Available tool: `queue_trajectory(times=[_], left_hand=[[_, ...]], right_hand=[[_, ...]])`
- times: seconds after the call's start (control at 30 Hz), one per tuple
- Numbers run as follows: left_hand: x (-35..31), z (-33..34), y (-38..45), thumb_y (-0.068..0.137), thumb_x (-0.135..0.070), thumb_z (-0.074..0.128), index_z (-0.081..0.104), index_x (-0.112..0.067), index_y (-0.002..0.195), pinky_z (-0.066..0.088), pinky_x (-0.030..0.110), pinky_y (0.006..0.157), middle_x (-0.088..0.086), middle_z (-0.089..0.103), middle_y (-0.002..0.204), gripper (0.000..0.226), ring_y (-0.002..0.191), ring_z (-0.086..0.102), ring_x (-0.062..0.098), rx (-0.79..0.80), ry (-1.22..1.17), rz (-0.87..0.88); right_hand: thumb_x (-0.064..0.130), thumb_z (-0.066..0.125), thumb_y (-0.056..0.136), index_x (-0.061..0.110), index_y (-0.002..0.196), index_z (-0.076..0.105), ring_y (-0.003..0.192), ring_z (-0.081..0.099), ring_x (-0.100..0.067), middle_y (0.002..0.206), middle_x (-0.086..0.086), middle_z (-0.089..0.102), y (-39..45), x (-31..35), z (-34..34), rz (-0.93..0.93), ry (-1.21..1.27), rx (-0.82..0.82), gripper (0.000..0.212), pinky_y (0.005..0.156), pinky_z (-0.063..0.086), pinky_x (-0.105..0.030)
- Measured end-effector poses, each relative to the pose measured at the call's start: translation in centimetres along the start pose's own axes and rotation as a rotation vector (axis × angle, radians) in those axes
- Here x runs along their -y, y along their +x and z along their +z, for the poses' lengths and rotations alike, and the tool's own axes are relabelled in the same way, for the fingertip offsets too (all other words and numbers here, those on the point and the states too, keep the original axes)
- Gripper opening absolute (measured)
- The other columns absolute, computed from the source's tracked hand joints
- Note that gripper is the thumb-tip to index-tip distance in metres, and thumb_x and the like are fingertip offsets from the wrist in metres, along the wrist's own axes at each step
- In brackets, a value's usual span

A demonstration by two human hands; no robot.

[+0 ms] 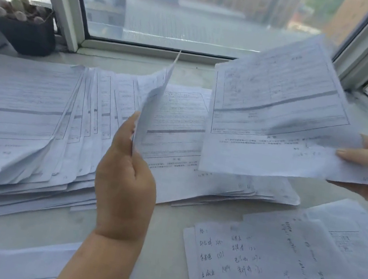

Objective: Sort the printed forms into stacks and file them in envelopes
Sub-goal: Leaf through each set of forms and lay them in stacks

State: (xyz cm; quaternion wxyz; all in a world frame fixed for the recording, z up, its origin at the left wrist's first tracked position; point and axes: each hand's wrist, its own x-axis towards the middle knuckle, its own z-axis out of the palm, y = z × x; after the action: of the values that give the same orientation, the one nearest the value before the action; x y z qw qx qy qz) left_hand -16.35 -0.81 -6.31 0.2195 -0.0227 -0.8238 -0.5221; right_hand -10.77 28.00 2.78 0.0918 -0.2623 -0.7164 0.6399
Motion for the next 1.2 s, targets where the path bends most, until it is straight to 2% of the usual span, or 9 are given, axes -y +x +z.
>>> queue_trajectory(times=[0.1, 0.2, 0.33, 0.57, 0.63, 0.73, 0.87, 1.07, 1.2], left_hand=[[-0.4, -0.2, -0.2, 0.091, 0.011, 0.04, 0.052, -0.005, 0.131, 0.045, 0.043, 0.099, 0.012, 0.067, 0.108, 0.045, 0.096, 0.06, 0.021, -0.025, -0.026, 0.031], [-0.2, -0.2, -0.4, 0.087, 0.014, 0.038, 0.053, -0.006, 0.131, 0.042, 0.067, 0.09, 0.01, 0.065, 0.088, 0.051, 0.072, 0.046, 0.006, 0.004, -0.026, 0.062], [0.4, 0.2, -0.3, 0.081, 0.017, 0.038, 0.057, -0.018, 0.13, 0.02, 0.042, 0.119, -0.005, 0.064, 0.115, 0.063, 0.107, 0.058, 0.003, 0.193, -0.024, 0.092], [1.9, 1.0, -0.2, 0.081, -0.03, 0.066, 0.066, -0.039, 0.114, -0.007, 0.008, 0.106, -0.022, 0.041, 0.12, 0.033, 0.127, 0.034, 0.001, 0.634, 0.214, 0.25], [2.2, 1.2, -0.2, 0.079, -0.048, 0.065, 0.067, -0.042, 0.108, 0.0, 0.017, 0.108, -0.019, 0.043, 0.126, 0.029, 0.128, 0.032, 0.002, 0.675, 0.277, 0.243], [2.7, 1.9, 0.0, 0.088, -0.035, 0.058, 0.071, -0.04, 0.096, 0.01, 0.032, 0.114, -0.015, 0.051, 0.127, 0.015, 0.124, 0.04, 0.006, 0.638, 0.255, 0.143], [0.8, 2.3, -0.1, 0.09, -0.021, 0.053, 0.07, -0.032, 0.093, 0.018, 0.043, 0.112, -0.013, 0.055, 0.123, 0.02, 0.121, 0.045, 0.011, 0.634, 0.341, 0.099], [-5.0, -2.1, 1.0, 0.098, -0.029, 0.043, 0.04, -0.021, 0.143, 0.009, 0.038, 0.118, 0.006, 0.016, 0.159, 0.046, 0.145, 0.017, 0.023, 0.86, 0.575, 0.245], [-6.4, -10.0, -3.9, 0.094, -0.024, 0.053, 0.049, -0.016, 0.137, 0.025, 0.029, 0.11, 0.004, 0.039, 0.148, 0.043, 0.134, 0.038, 0.021, 0.774, 0.378, 0.312]], right_hand=[[-0.003, 0.046, 0.092, 0.012, 0.094, 0.069, 0.073, 0.074, -0.016, 0.086, -0.003, 0.077, 0.2, 0.3, 2.0, 0.087, -0.031, 0.117, 0.028, 0.052, 0.057, -0.025], [-0.006, 0.049, 0.091, 0.009, 0.101, 0.068, 0.086, 0.071, -0.024, 0.105, -0.012, 0.073, 1.1, -0.7, 7.1, 0.177, -0.09, 0.222, 0.026, 0.055, 0.058, -0.029], [-0.006, 0.048, 0.093, 0.001, 0.113, 0.063, 0.09, 0.067, -0.027, 0.114, -0.019, 0.068, 2.2, -3.2, 12.6, 0.3, -0.178, 0.305, 0.026, 0.071, 0.059, -0.036], [0.009, 0.057, 0.091, 0.011, 0.113, 0.062, 0.079, 0.065, -0.019, 0.104, -0.009, 0.071, 3.0, -4.6, 12.7, 0.213, -0.434, 0.314, 0.022, 0.069, 0.052, -0.03], [0.015, 0.056, 0.09, 0.021, 0.11, 0.058, 0.075, 0.066, -0.02, 0.094, -0.004, 0.069, 1.7, -3.8, 11.0, 0.028, -0.626, 0.131, 0.02, 0.073, 0.057, -0.036], [0.018, 0.056, 0.09, 0.02, 0.092, 0.064, 0.062, 0.065, -0.016, 0.079, 0.001, 0.069, -2.3, -3.4, 8.5, -0.121, -0.508, -0.024, 0.008, 0.065, 0.059, -0.036], [0.016, 0.06, 0.09, 0.013, 0.081, 0.066, 0.053, 0.059, -0.009, 0.062, 0.003, 0.066, -11.9, -4.7, 7.2, 0.087, -0.217, 0.232, 0.011, 0.051, 0.049, -0.02], [0.013, 0.058, 0.09, 0.015, 0.08, 0.063, 0.058, 0.062, -0.01, 0.065, 0.002, 0.067, -24.4, -8.9, 9.0, 0.27, -0.311, 0.514, 0.011, 0.056, 0.05, -0.022], [0.011, 0.057, 0.09, 0.017, 0.078, 0.06, 0.053, 0.058, -0.009, 0.062, 0.003, 0.064, -29.9, -11.1, 9.4, 0.258, -0.365, 0.477, 0.014, 0.053, 0.047, -0.022]])
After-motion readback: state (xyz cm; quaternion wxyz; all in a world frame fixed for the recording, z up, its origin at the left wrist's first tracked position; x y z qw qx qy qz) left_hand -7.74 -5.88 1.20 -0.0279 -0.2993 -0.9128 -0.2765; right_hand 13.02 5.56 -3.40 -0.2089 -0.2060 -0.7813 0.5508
